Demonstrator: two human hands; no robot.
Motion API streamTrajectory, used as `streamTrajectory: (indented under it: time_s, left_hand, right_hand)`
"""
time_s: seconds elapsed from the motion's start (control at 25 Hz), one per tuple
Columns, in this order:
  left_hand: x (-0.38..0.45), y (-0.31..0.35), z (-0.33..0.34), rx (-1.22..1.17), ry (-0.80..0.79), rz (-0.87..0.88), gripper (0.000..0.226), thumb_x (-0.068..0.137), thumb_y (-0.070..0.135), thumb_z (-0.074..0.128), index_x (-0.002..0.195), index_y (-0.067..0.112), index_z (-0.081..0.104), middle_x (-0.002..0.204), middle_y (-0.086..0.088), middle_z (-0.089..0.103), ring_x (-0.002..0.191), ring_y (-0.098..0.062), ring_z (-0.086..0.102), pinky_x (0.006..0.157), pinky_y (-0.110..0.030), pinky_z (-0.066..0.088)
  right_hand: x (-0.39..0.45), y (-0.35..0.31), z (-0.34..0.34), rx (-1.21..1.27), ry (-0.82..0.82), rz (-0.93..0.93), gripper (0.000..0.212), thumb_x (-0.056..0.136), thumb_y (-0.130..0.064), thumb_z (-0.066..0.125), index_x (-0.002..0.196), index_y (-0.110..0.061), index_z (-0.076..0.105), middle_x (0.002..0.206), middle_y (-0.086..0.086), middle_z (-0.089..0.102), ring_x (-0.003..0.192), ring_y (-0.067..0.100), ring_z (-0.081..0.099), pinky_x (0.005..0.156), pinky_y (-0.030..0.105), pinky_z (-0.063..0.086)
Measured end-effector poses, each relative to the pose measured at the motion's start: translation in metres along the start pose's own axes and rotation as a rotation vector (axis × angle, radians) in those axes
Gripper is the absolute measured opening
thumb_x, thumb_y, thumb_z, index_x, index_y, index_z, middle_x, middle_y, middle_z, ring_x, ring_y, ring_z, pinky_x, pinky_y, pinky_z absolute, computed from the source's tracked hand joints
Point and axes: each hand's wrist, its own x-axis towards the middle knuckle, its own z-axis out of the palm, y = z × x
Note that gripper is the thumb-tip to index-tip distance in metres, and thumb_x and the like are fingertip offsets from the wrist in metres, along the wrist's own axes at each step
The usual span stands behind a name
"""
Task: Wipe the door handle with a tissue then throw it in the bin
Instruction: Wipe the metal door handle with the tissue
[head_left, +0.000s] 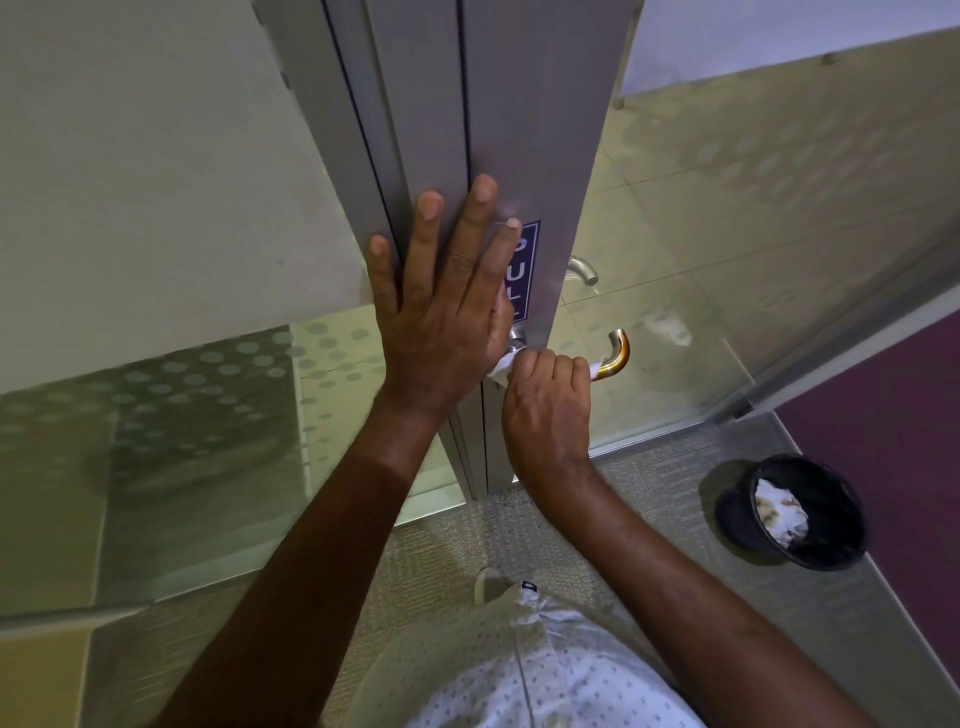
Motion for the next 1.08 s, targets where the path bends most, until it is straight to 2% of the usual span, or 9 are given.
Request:
streamTrajectory:
  time_s: [0.08, 0.24, 0.4, 0.52, 0.6, 0.68, 0.92, 1.0, 1.08]
  left_hand:
    - [0.0, 0.0, 0.003, -0.009, 0.022, 0.003, 0.048, 0.108, 0.034, 0.052, 0.155, 0.026, 0.048, 0.176, 0.005, -0.008, 0.165, -0.022, -0.016, 0.133, -0.05, -0.014]
    - [-0.001, 0.0, 0.007, -0.011, 0.045, 0.0, 0.049, 0.108, 0.037, 0.051, 0.156, 0.027, 0.047, 0.177, 0.005, -0.006, 0.166, -0.023, -0.015, 0.133, -0.05, -0.014]
    - [-0.001, -0.001, 0.007, -0.007, 0.057, 0.004, 0.051, 0.107, 0.037, 0.053, 0.156, 0.027, 0.047, 0.177, 0.004, -0.005, 0.166, -0.023, -0.014, 0.134, -0.05, -0.012]
    - [-0.001, 0.0, 0.006, -0.013, 0.057, 0.002, 0.05, 0.107, 0.037, 0.052, 0.155, 0.026, 0.048, 0.177, 0.004, -0.006, 0.166, -0.023, -0.014, 0.134, -0.05, -0.013]
    - [-0.001, 0.0, 0.006, -0.017, 0.057, -0.001, 0.049, 0.108, 0.037, 0.052, 0.155, 0.026, 0.048, 0.177, 0.004, -0.006, 0.166, -0.023, -0.014, 0.134, -0.05, -0.013]
    - [-0.001, 0.0, 0.006, -0.014, 0.057, -0.001, 0.048, 0.109, 0.038, 0.052, 0.155, 0.026, 0.048, 0.177, 0.004, -0.007, 0.166, -0.023, -0.014, 0.134, -0.05, -0.013]
    - [-0.001, 0.001, 0.006, -0.02, 0.057, -0.006, 0.046, 0.109, 0.038, 0.05, 0.153, 0.026, 0.05, 0.175, 0.004, -0.002, 0.166, -0.023, -0.014, 0.134, -0.05, -0.013]
    - [0.0, 0.001, 0.006, -0.013, 0.053, -0.001, 0.048, 0.108, 0.038, 0.052, 0.154, 0.026, 0.049, 0.176, 0.004, -0.004, 0.166, -0.023, -0.015, 0.134, -0.05, -0.013]
    - [0.001, 0.001, 0.004, -0.012, 0.046, -0.003, 0.048, 0.108, 0.037, 0.052, 0.154, 0.026, 0.049, 0.175, 0.004, -0.003, 0.165, -0.023, -0.015, 0.134, -0.05, -0.013]
  right_hand:
    - [0.005, -0.002, -0.002, -0.027, -0.038, 0.017, 0.034, 0.101, -0.02, 0.023, 0.114, -0.006, 0.05, 0.099, 0.014, 0.061, 0.091, 0.03, 0.058, 0.091, 0.045, 0.045]
    - [0.014, 0.002, -0.006, -0.054, -0.124, -0.045, 0.019, 0.103, -0.022, 0.045, 0.113, -0.008, 0.054, 0.092, 0.01, 0.059, 0.082, 0.026, 0.059, 0.082, 0.043, 0.045]
    - [0.023, 0.013, -0.006, -0.059, -0.091, -0.17, 0.017, 0.097, -0.02, 0.064, 0.113, -0.015, 0.061, 0.096, 0.006, 0.066, 0.066, 0.02, 0.047, 0.07, 0.037, 0.036]
    - [0.015, 0.01, -0.003, -0.039, -0.032, -0.12, 0.02, 0.105, -0.021, 0.043, 0.118, -0.012, 0.055, 0.096, 0.009, 0.061, 0.073, 0.023, 0.05, 0.076, 0.04, 0.041]
    - [0.002, 0.003, -0.002, -0.027, 0.01, -0.031, 0.04, 0.104, -0.014, 0.015, 0.118, -0.006, 0.051, 0.099, 0.013, 0.058, 0.087, 0.029, 0.054, 0.09, 0.045, 0.044]
    - [-0.004, -0.001, -0.002, -0.044, 0.01, -0.013, 0.049, 0.097, -0.008, 0.004, 0.117, -0.003, 0.048, 0.1, 0.015, 0.056, 0.093, 0.033, 0.053, 0.096, 0.048, 0.042]
    - [0.014, 0.004, -0.007, -0.089, -0.12, -0.052, 0.026, 0.102, -0.017, 0.031, 0.111, -0.008, 0.053, 0.092, 0.01, 0.061, 0.081, 0.026, 0.057, 0.083, 0.044, 0.045]
    - [0.019, 0.012, -0.006, -0.065, -0.113, -0.139, 0.016, 0.105, -0.019, 0.047, 0.113, -0.011, 0.058, 0.091, 0.007, 0.061, 0.07, 0.022, 0.052, 0.076, 0.04, 0.045]
    - [0.023, 0.017, -0.006, -0.068, -0.066, -0.203, 0.015, 0.103, -0.018, 0.052, 0.116, -0.013, 0.06, 0.086, 0.006, 0.058, 0.063, 0.02, 0.046, 0.067, 0.036, 0.04]
